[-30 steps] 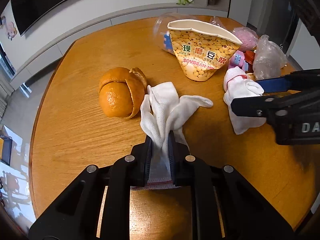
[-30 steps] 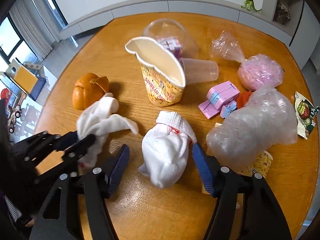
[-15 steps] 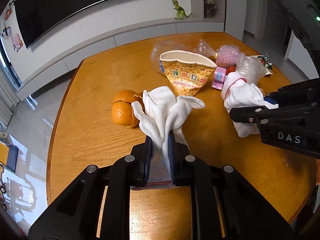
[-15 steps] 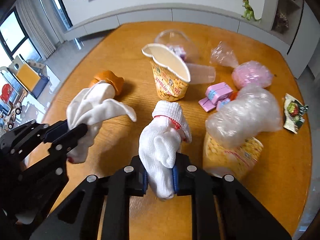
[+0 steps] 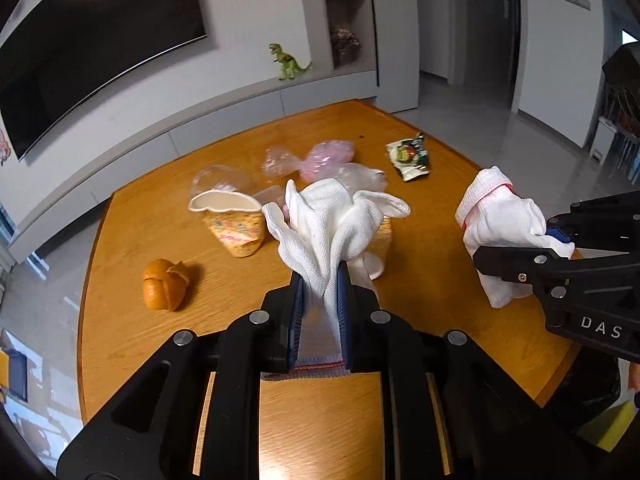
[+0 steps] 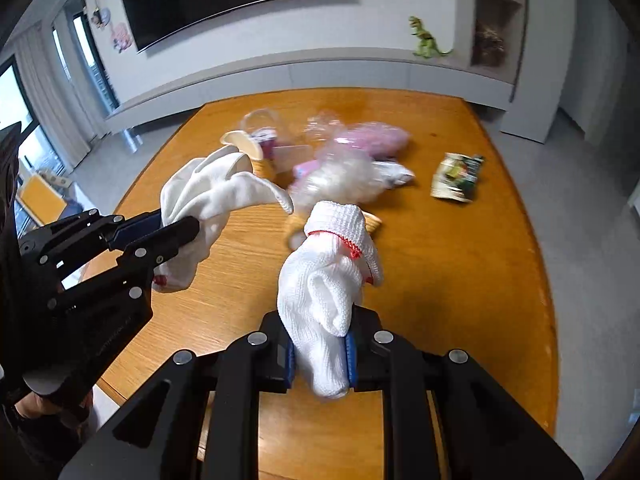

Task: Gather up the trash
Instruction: 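Carry both gloves to the black bin and release them inside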

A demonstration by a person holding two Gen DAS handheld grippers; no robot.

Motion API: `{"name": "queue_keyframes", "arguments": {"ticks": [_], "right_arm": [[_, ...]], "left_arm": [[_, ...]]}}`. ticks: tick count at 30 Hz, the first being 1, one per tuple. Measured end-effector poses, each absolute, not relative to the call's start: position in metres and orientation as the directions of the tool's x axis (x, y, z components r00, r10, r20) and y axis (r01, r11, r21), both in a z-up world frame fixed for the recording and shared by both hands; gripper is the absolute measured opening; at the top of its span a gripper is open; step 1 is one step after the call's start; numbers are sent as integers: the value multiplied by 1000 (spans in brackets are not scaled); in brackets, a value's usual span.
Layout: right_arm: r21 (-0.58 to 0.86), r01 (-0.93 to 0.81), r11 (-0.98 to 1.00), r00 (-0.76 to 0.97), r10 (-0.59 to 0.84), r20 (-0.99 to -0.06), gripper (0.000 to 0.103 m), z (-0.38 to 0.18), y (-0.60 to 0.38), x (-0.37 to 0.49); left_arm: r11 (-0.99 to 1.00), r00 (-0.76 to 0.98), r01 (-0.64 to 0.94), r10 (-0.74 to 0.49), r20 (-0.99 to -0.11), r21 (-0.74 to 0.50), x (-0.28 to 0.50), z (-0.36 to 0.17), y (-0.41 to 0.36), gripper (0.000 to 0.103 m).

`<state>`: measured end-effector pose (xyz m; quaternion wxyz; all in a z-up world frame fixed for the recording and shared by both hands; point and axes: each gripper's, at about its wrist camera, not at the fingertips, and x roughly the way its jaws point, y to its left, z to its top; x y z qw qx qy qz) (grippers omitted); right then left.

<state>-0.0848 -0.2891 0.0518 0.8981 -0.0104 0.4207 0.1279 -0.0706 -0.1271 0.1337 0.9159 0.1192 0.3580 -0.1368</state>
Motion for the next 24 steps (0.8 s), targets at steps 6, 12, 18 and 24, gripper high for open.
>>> {"name": "queue_keyframes", "arguments": {"ticks": [6,12,18,24], "right_arm": [[85,-100,991,661,130,-740,19,50,-363,-126],[83,56,995,684,22,-730,19,38,-437,-175],[98,223,970,670,-79,-738,19,10,-505,-235],[139,401,905,614,-153,-775,19,-31,-566,-301]], "left_arm": [[876,669,470,-273,-691,109,-82,135,-206,15],[781,610,614,-375,-698,117,-107,131,-293,15],[649,512,752,-462,-724,117,-146,120,-382,15],[498,383,861,-502,-775,102,-187,90,-459,15]]}}
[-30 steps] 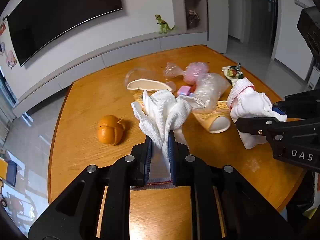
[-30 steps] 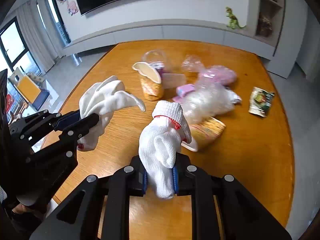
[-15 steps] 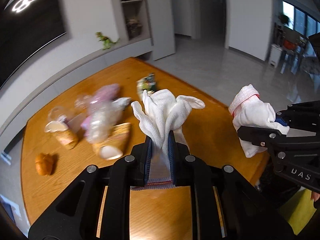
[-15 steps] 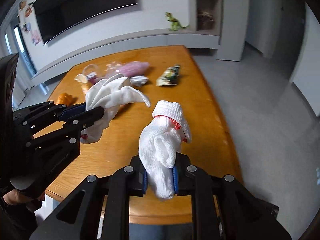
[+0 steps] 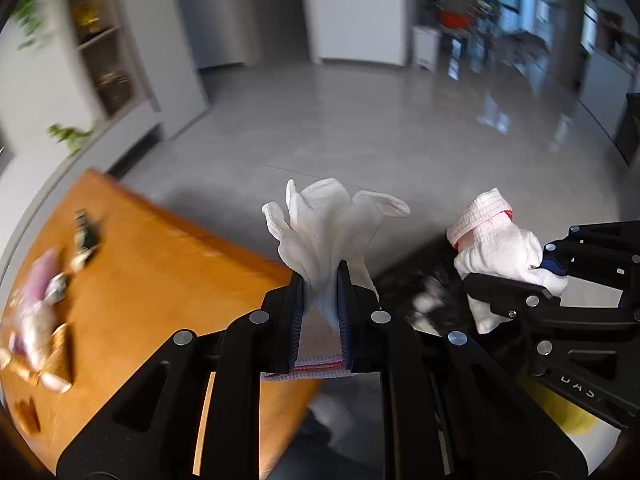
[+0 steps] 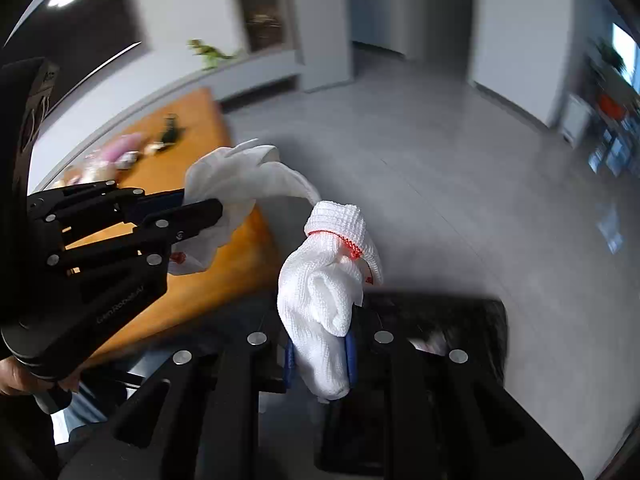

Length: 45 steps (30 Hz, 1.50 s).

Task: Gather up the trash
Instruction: 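Carry both gloves to the black bin and release them inside, then return both tools to the table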

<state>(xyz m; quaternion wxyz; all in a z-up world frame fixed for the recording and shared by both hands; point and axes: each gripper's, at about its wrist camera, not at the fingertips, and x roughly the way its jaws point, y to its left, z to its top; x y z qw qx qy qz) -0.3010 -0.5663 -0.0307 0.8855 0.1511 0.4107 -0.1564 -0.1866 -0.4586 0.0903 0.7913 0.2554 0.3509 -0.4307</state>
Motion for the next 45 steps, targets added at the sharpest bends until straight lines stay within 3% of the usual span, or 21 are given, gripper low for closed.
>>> {"name": "queue_keyframes", "arguments": {"ticks": [8,9,10,11,12,20,29,45], "right_arm": [[179,585,791,504,-182,-844,20,-97,-625,-374],[180,601,779,475,-167,-864,26,-110,-633,-382],[173,614,770,436,-148,-888,50,-123,-639,-384],[162,636,755,408,-151,-900,64,-132,-643,-387],[121,655,746,371,-179,-911,73,-139,-645,-389],[82,685,724,365,-244,-899,74,-131,-648,-397],[67,609,790,440,-266,-858,74,-86,-625,-369],[-16,331,943,566,-213,-796,78,-11,-514,-247]], "left_arm": [[327,228,943,-483,-845,68,-240,34,-531,17],[312,207,948,-474,-856,57,-244,27,-537,17],[296,176,955,-455,-873,38,-247,17,-545,25],[287,157,957,-433,-888,29,-250,7,-552,58],[290,164,956,-420,-893,39,-252,0,-560,99],[317,218,945,-416,-883,84,-245,-12,-572,97],[393,319,910,-469,-824,129,-220,34,-528,97],[627,483,770,-457,-746,115,-132,91,-387,97]]}}
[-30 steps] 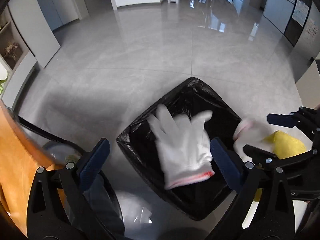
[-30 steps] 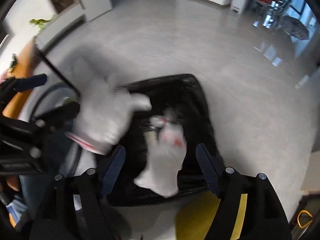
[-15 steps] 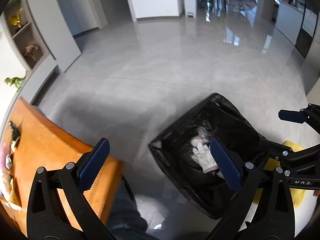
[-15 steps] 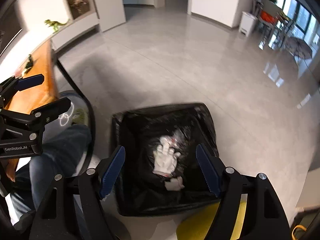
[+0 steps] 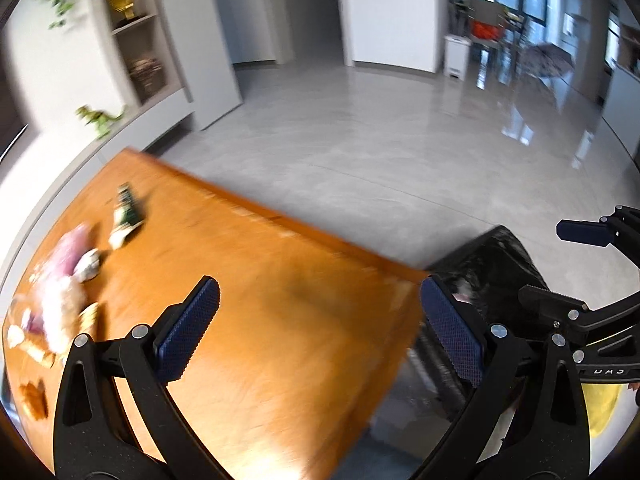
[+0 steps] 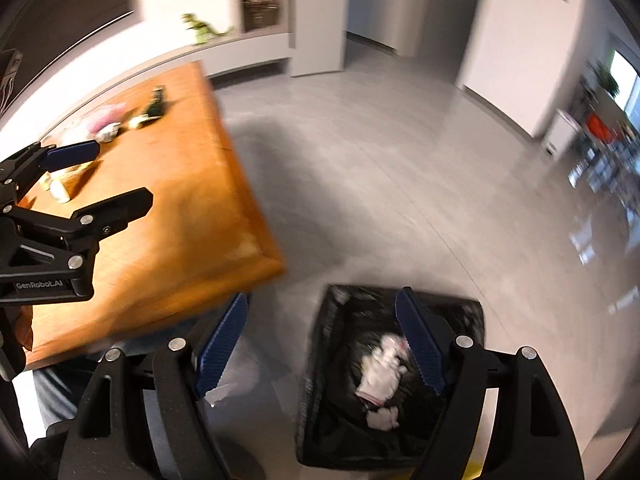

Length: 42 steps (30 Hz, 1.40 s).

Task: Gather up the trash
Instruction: 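Return both tools to the table, then grasp the orange peel with the left tool while the right tool grasps a plastic bag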

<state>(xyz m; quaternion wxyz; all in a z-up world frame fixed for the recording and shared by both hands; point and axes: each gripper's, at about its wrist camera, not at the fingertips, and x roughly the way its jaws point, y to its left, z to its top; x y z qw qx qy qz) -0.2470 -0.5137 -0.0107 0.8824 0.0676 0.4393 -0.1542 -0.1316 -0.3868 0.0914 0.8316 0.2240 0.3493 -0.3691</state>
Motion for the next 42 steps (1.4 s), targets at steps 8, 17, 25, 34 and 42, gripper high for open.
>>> {"name": "queue_keyframes", "arguments": {"ticks": [8,17,25,34,42], "right_arm": [[-28,106,994,609,-87,-788,79,9,-427,-166],[19,-101,995,593,76,-802,79,15,-338,-88],[120,-210,970,548,218,-807,79,24,-275,-22],[240,-174,955,479,295,-827,79,13,-240,63],[238,-76,968,445,247,-861,79,-15,-228,108]], "left_arm": [[788,562,611,-366,-742,74,-72,102,-280,97],[925,620,378,-232,-750,26,-14,98,-152,97],[989,634,128,-21,-773,78,44,87,-32,97],[999,534,43,1,-846,28,111,29,38,97],[999,530,24,16,-848,34,126,7,50,84]]}}
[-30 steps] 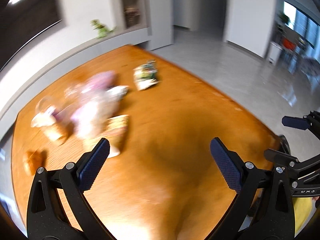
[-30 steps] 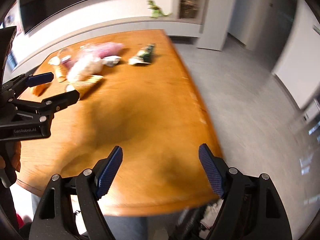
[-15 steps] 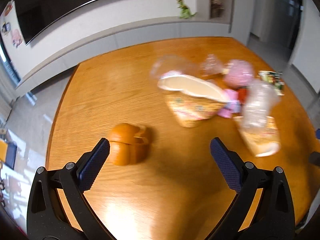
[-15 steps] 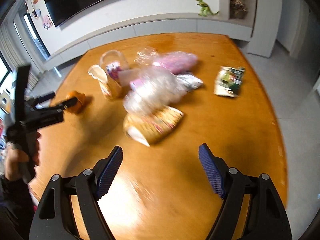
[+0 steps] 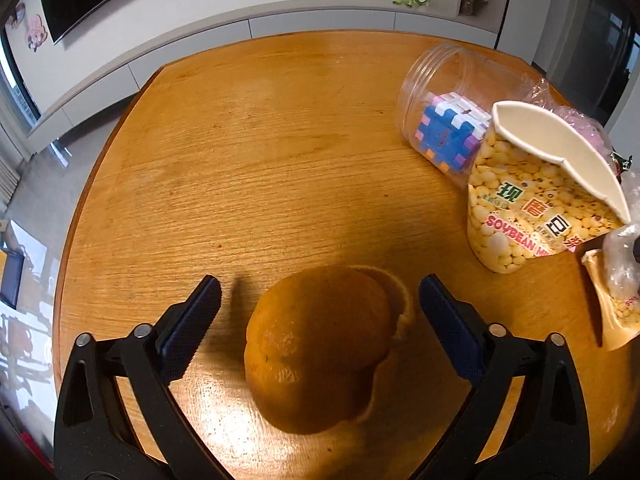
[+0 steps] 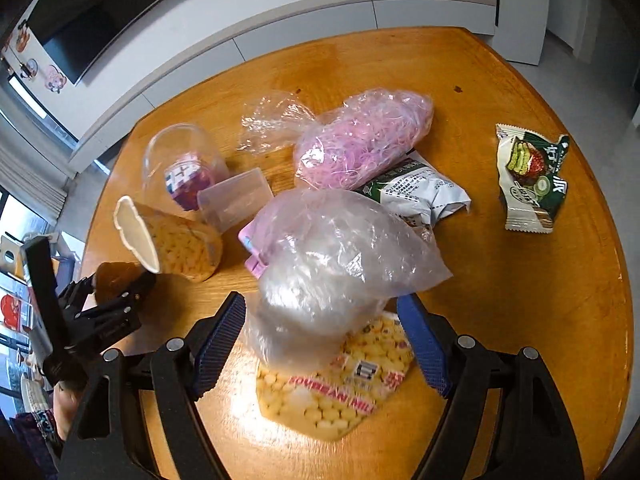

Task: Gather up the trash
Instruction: 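Grasp the orange peel with the left tool while the right tool grasps a plastic bag, then carry the orange peel and bag to the bin and release both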

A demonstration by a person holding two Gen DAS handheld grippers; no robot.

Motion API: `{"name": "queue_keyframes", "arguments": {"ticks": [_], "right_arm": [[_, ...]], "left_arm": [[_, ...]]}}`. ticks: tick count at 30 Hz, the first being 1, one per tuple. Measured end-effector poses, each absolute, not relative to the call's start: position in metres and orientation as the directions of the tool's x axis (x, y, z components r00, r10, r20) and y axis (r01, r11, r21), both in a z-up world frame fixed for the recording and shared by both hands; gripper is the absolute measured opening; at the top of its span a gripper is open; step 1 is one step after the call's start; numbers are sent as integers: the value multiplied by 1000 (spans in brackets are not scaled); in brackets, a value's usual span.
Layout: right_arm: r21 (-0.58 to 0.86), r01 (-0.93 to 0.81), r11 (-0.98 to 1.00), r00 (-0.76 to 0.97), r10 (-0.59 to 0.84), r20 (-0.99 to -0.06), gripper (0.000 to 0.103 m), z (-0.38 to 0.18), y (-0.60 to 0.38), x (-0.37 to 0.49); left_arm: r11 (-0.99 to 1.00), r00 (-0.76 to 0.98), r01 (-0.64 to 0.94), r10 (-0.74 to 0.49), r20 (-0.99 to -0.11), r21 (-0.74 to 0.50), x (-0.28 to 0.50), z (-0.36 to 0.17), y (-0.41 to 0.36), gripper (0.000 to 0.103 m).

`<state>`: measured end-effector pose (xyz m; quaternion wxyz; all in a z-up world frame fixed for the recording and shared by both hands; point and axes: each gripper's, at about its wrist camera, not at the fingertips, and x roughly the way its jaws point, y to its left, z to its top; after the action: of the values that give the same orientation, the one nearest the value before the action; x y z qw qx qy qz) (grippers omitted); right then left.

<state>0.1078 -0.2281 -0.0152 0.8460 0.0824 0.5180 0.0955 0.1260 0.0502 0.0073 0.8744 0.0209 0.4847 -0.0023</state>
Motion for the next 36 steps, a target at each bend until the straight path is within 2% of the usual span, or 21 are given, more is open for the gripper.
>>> {"name": "queue_keyframes", "arguments": {"ticks": [1,2,3,4,7,11,20,26,36], "right_arm": [[233,-75,970,442,242,-864,79,-17,-228,110],[232,-76,970,441,241,-864,77,-19,-226,111],[239,-85,967,437,252,-864,62,-21,-226,112],[262,-96,960,430,277,-859,54,-23,-225,113],[266,-108,958,455,285,-844,47,-20,-226,106],[248,-139,959,512,284,-811,46,-2,-230,89],[236,-141,961,596,273,-755,47,40,-259,44],[233,-114,966,632,252,-733,47,50,-288,9],[222,-27,975,688,180,-703,48,61,-362,-64]], "left_arm": [[1000,535,24,-5,-845,9,125,7,53,76],[1000,538,17,-17,-843,-10,127,6,56,73],[1000,542,18,-11,-840,-2,127,7,56,65],[1000,541,29,-17,-841,-1,126,8,54,58],[1000,543,29,-5,-840,13,123,11,54,53],[998,541,27,-64,-839,-59,110,18,62,51],[995,596,76,-96,-797,-63,59,60,41,51],[986,633,153,-152,-759,-69,36,92,-1,51],[936,627,346,-282,-726,-65,0,122,-113,51]]}}
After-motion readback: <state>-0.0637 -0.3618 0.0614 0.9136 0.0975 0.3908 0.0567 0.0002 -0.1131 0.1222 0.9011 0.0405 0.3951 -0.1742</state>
